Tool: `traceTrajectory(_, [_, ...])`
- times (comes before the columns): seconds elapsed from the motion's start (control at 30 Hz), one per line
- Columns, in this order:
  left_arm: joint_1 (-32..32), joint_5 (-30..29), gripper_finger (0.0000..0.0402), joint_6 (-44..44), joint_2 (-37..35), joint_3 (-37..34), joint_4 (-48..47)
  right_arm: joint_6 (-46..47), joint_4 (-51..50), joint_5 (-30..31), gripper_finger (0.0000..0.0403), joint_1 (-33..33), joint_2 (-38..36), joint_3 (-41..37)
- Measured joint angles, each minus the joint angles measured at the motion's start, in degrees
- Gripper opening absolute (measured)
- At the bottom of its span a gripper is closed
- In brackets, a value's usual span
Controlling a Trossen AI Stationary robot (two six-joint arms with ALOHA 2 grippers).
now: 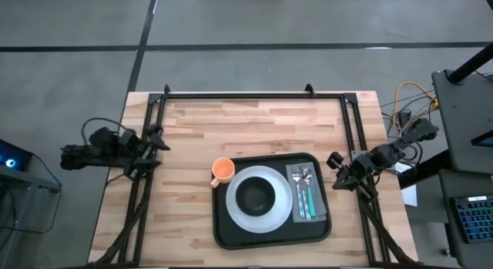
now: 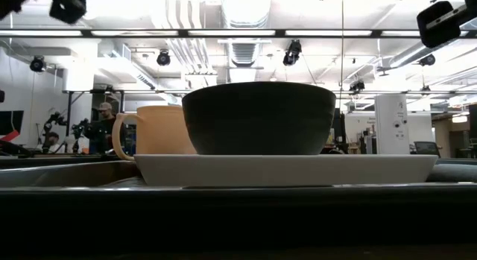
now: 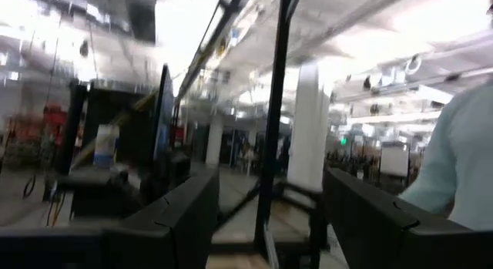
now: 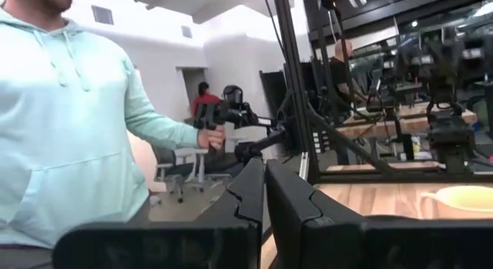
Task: Set up tray
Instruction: Return to Home Position
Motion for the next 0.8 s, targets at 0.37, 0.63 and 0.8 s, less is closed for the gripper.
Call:
traceTrajectory(0.37, [-0.02, -1.68, 0.0213, -1.25, -0.32, -8.42, 6.05, -2.37, -0.18, 0.01, 0.0008, 0.00, -0.07, 0.02])
traceTrajectory(0.63, [0.03, -2.05, 0.0213, 0.88, -0.27, -14.12, 12.63, -1.57, -0.94, 0.46, 0.0008, 0.00, 0.02, 0.02])
traceTrajectory(0.8, [0.07, -3.15, 0.0213, 1.37, -0.36, -14.54, 10.82, -1.53, -1.40, 4.73, 0.0008, -0.01, -0.07, 0.02])
